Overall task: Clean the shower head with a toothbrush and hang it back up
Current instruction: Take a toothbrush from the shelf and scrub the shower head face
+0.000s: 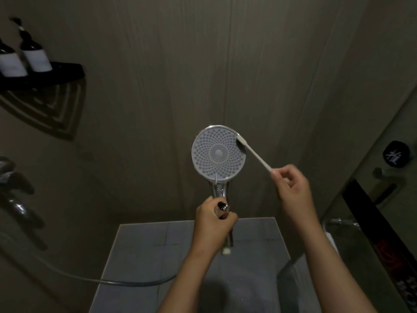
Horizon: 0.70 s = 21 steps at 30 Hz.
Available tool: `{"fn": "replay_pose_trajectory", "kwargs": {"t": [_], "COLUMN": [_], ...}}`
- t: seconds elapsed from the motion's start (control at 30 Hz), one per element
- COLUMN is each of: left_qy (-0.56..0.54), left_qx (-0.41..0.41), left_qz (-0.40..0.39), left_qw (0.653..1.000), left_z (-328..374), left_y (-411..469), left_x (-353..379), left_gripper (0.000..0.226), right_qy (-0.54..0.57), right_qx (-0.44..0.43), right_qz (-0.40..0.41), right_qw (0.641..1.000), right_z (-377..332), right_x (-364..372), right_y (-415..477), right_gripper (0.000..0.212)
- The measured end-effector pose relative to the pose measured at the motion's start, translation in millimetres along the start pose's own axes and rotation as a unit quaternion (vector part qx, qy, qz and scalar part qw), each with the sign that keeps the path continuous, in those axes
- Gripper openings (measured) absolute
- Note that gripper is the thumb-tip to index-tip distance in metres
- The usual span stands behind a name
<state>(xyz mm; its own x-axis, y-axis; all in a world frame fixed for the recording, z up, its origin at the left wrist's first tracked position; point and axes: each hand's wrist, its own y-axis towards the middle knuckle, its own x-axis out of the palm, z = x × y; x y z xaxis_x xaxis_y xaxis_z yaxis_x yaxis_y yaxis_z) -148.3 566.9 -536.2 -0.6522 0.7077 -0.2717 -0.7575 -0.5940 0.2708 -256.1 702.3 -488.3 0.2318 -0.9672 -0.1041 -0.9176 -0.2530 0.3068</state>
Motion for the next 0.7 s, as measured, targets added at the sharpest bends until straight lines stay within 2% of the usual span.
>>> {"fn": "replay_pose_trajectory", "kwargs": {"t": [0.07, 0.17, 0.2, 0.33, 0.37, 0.5, 0.53, 0.63, 0.7], "left_qy": [-0.003, -0.024, -0.027, -0.022, -0.023, -0.042, -0.046, -0.050, -0.059], "left_qx": [0.001, -0.015, -0.019, -0.024, -0.025, -0.050, -0.055, -0.060, -0.072], "left_qz": [0.005, 0.004, 0.002, -0.006, -0.006, 0.006, 0.007, 0.003, 0.002], "left_qw": [1.000, 1.000, 0.999, 0.999, 0.999, 0.998, 0.997, 0.997, 0.996], "left_z": [1.4, 0.5, -0.3, -2.0, -2.3, -5.5, -6.3, -5.4, -4.1], "left_y": [-0.8, 0.5, 1.1, 0.7, 0.7, 3.8, 4.3, 3.2, 2.1], "left_x": [2.6, 3.3, 2.0, -0.1, 0.5, -0.3, -1.7, -3.4, -2.8], "left_gripper": [0.014, 0.010, 0.009, 0.009, 0.010, 0.011, 0.012, 0.010, 0.008], "right_qy": [-0.006, -0.022, -0.025, -0.007, -0.007, -0.015, -0.023, -0.033, -0.030], "right_qx": [-0.006, 0.022, 0.027, 0.013, 0.010, 0.040, 0.046, 0.032, 0.026], "right_qz": [-0.030, -0.161, -0.167, -0.028, -0.033, -0.168, -0.167, -0.078, -0.052], "right_qw": [1.000, 0.986, 0.985, 0.999, 0.999, 0.985, 0.985, 0.996, 0.998], "right_z": [-2.6, 1.0, 3.2, 4.9, 4.3, 9.1, 10.9, 12.5, 11.9], "right_x": [-0.1, 4.7, 2.9, -5.5, -6.1, -5.7, -7.3, -12.1, -12.9], "right_y": [0.1, -14.6, -16.5, -5.9, -5.3, -17.6, -18.5, -10.6, -7.1], "right_gripper": [0.021, 0.015, 0.015, 0.018, 0.017, 0.017, 0.018, 0.019, 0.018]}}
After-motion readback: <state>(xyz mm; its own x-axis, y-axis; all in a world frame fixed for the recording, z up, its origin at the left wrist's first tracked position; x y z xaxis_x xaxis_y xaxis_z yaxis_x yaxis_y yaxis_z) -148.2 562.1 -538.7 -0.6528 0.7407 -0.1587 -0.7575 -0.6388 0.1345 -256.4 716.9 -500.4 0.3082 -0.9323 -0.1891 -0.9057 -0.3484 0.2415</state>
